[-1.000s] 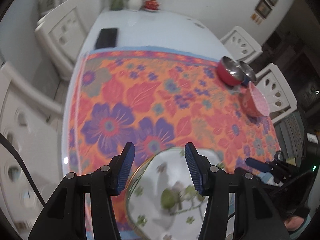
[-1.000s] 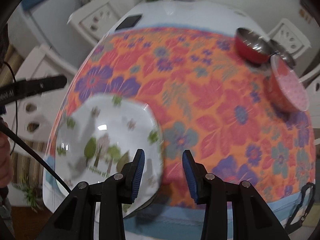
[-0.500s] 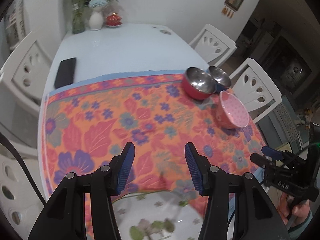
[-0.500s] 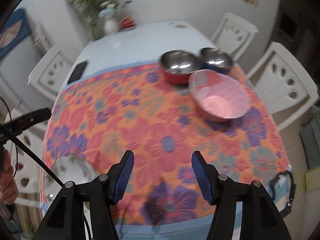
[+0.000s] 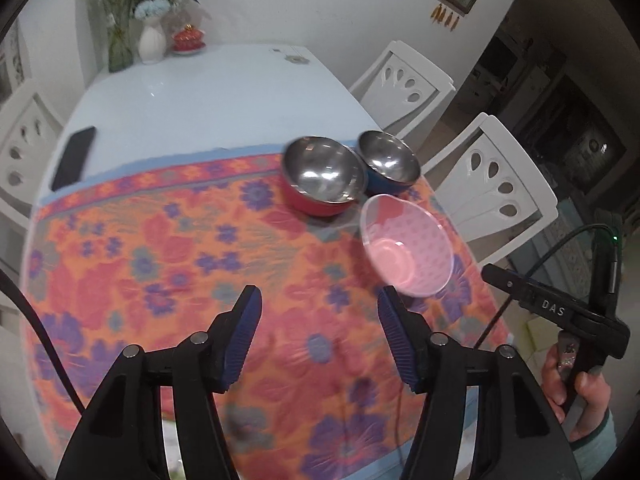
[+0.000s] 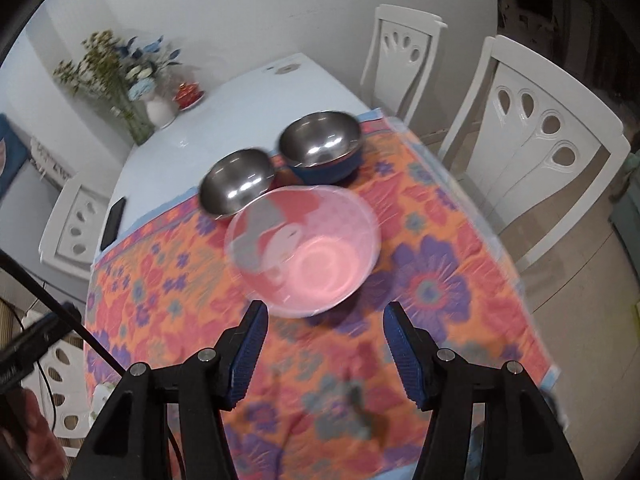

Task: Organize plates and bowls
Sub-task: 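Grasp the rim of the pink My Melody bowl with the right gripper, then carry the pink bowl beside the plate stack and lower it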

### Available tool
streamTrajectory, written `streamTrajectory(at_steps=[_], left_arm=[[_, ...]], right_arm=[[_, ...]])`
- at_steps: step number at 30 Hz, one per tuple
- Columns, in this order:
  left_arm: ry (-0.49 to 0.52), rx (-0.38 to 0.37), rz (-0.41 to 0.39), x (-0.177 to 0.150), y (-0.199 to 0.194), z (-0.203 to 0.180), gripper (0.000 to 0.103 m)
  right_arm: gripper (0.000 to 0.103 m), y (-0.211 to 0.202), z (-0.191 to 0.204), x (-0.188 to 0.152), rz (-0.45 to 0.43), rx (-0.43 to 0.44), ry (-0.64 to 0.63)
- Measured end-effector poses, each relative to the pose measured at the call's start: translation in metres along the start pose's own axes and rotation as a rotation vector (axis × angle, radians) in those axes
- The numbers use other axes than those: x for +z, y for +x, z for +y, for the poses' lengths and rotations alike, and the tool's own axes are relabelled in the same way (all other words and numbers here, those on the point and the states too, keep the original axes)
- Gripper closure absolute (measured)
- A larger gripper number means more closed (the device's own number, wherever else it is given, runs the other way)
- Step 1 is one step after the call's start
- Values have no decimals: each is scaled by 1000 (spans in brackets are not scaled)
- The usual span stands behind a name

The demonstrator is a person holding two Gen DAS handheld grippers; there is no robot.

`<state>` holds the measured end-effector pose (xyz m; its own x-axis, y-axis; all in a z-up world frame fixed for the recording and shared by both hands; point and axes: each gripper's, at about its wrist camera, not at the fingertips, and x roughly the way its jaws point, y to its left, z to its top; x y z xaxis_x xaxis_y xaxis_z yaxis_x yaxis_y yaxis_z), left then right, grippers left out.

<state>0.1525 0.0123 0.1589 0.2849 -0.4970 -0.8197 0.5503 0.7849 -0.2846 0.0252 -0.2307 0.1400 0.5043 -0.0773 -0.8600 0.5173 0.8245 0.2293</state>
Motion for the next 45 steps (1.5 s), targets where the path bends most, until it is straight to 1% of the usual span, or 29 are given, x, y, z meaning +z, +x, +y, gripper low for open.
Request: streamTrajectory(at_steps=[2, 4, 9, 12, 13, 15, 17, 19, 21, 22, 23, 24, 25, 26, 27, 28, 30, 34, 37, 41, 45], left_arm=[[-39, -28, 9, 4, 22, -10, 45], [-77, -38, 17, 6, 40, -19, 45], [-112, -8, 54, 13, 92, -34, 47], [-134, 8, 77, 16, 116, -34, 47], [-137, 15, 78, 17, 121, -35, 47], [-145, 28, 86, 19, 131, -34, 50], [-149, 32, 92, 20, 139, -35, 51], [-147, 31, 99, 21, 145, -34, 54], [-139, 27, 108, 22, 152, -36, 62], [-135, 26, 114, 22, 156, -38, 64], [-133, 22, 119, 22, 159, -39, 71], [-131, 17, 124, 21, 163, -40, 80], [-128, 13, 132, 20, 167, -41, 83], [-126, 13, 137, 20, 169, -42, 89], [-124, 11, 140, 19, 171, -44, 91], [-120, 3, 142, 18, 173, -46, 91], [-108, 10, 131, 16, 173, -51, 91], [-108, -2, 125, 15, 169, -52, 91], [-87, -3, 109, 13, 158, -57, 91], [-44, 22, 75, 8, 137, -66, 91], [-16, 18, 57, 0, 115, -72, 91]], right_arm=[[45, 11, -16, 10, 23, 8, 14], [45, 27, -31, 21, 62, 29, 27], [45, 71, -45, 36, 146, 85, 23], [46, 92, -43, 39, 173, 92, 4], [49, 98, -41, 41, 174, 95, -11], [56, 109, -36, 42, 180, 101, -43], [59, 119, -33, 43, 187, 104, -60], [64, 127, -31, 44, 196, 102, -70], [67, 134, -31, 45, 200, 100, -76], [71, 135, -30, 45, 200, 101, -78], [73, 137, -30, 45, 199, 102, -80], [78, 139, -30, 45, 200, 100, -85], [83, 140, -30, 45, 202, 101, -89], [86, 141, -30, 44, 204, 105, -92], [90, 142, -30, 44, 206, 108, -97], [91, 142, -30, 43, 207, 112, -102], [92, 140, -28, 43, 203, 125, -114], [92, 137, -24, 39, 194, 101, -137], [92, 126, -23, 36, 178, 105, -153], [91, 108, -15, 31, 152, 88, -184], [91, 85, -11, 20, 141, 88, -205]])
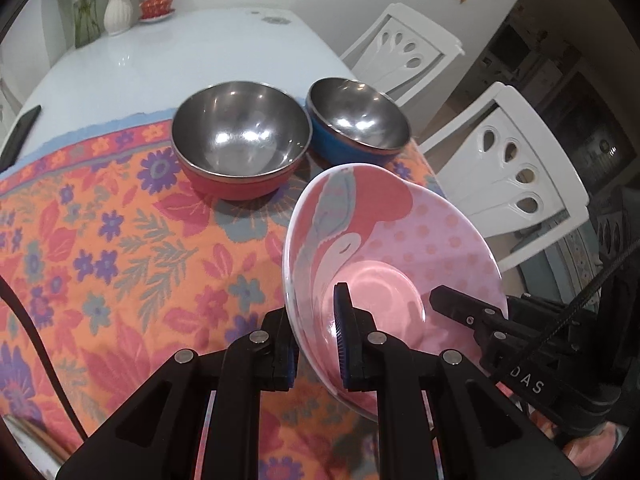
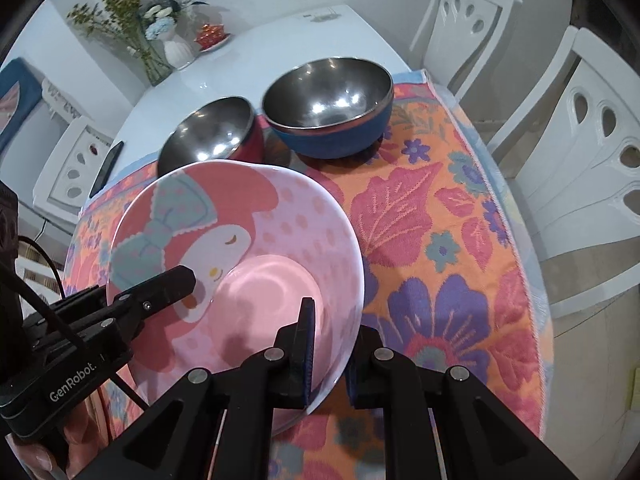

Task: Organize plates and bowls
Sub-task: 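Carry the pink bowl beside the plate stack and lower it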

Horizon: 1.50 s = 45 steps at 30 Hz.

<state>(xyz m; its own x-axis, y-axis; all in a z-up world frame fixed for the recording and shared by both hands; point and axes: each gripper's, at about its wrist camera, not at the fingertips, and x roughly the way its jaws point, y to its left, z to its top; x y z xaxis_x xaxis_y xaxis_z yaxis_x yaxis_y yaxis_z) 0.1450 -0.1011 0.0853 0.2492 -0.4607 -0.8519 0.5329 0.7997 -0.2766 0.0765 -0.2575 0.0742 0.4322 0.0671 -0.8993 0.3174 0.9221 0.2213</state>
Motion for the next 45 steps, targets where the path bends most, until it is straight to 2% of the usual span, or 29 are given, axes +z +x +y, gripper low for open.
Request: streamTrajectory(at_steps=[8, 17, 30, 45], left_arm=[[31, -13, 11, -46, -35, -9, 91], [8, -17, 88, -94, -30, -5, 91], [-14, -7, 129, -108, -20, 5, 91], [-13, -8, 174, -120, -18, 6, 91]], right_arm=[[91, -34, 13, -41, 21, 4, -43], [91, -30, 23, -89, 103, -24, -119], [91, -14, 26, -102, 159, -11, -127], [91, -18, 25, -110, 195, 9, -115]])
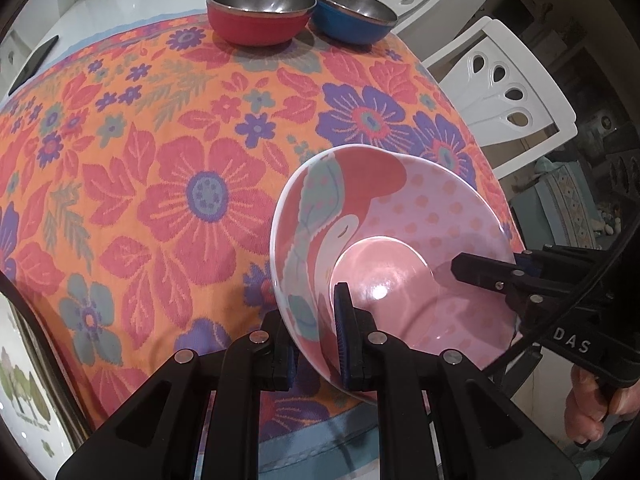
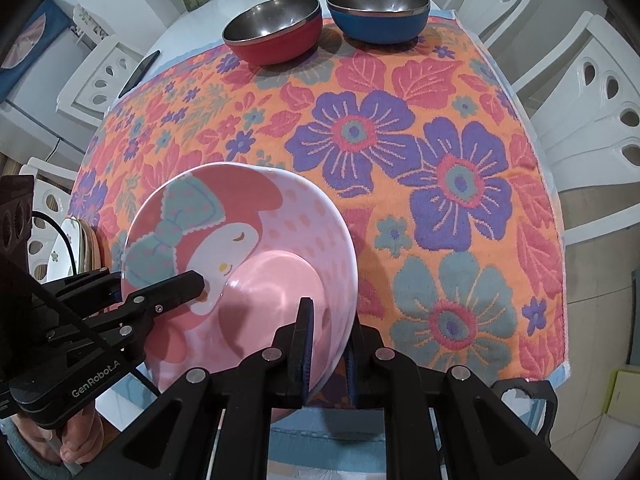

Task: Organize plates and bowls
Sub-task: 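Carry the pink bowl beside the plate stack and lower it, then open the right gripper and lift it off the pink bowl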

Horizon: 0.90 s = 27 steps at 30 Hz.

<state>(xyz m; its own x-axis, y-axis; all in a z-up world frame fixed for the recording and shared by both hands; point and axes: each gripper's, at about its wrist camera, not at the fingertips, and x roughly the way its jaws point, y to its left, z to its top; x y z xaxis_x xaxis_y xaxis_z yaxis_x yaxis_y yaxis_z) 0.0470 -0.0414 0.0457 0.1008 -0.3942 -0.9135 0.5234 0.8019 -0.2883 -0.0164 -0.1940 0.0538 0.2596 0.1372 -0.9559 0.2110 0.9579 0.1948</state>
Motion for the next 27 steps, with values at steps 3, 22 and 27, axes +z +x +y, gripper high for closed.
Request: streamTrajectory(at_steps=[3, 22, 27], left_arm=[[-4, -11, 7, -5, -1, 1, 91], [13, 25, -91, -2, -59, -3, 90], [3, 27, -102, 6, -67, -6, 90]], right_arm=[[91, -3, 0, -6, 4, 0, -1], [90, -65, 6, 1, -70, 37, -12], [69, -77, 2, 13, -103, 56, -3]])
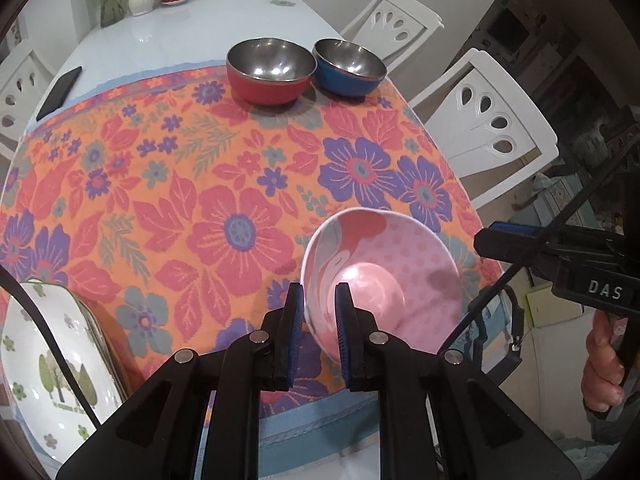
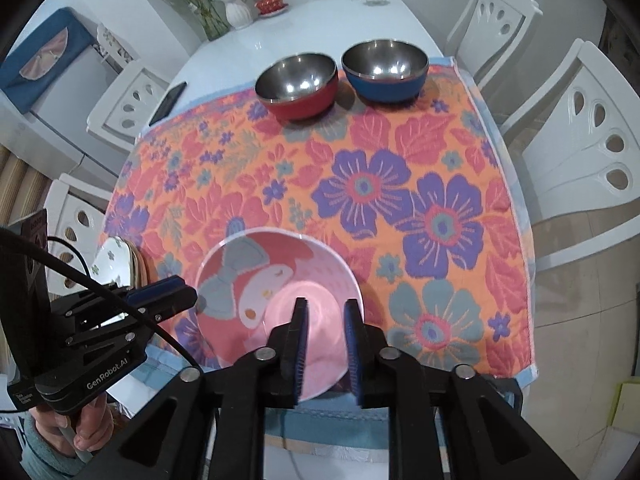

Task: Organize plates and bowls
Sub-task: 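Open the right gripper and lift it off the pink bowl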

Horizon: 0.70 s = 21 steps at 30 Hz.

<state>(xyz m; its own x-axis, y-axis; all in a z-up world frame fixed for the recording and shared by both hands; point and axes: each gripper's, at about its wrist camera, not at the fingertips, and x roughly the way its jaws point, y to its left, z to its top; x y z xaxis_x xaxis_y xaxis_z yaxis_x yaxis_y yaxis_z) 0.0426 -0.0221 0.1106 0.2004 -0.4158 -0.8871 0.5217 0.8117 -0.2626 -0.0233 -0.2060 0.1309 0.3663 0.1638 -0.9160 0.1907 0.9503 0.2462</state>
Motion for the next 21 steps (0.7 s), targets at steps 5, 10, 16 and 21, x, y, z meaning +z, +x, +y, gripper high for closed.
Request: streamTrajectory(at_steps=[5, 10, 16, 21], left_arm=[[-34, 9, 42, 0, -2, 7, 82], [-104, 51, 21, 6, -17, 19, 72], [-97, 103, -70, 42, -42, 25, 58], [-44, 82, -145, 79, -52, 28, 35]], right_arm=[[50, -8, -14, 5, -47, 9, 21], [47, -11, -26, 17, -58, 42, 90], [24, -18, -10, 45, -138, 64, 78], [24, -26, 14, 78, -205, 23, 42]])
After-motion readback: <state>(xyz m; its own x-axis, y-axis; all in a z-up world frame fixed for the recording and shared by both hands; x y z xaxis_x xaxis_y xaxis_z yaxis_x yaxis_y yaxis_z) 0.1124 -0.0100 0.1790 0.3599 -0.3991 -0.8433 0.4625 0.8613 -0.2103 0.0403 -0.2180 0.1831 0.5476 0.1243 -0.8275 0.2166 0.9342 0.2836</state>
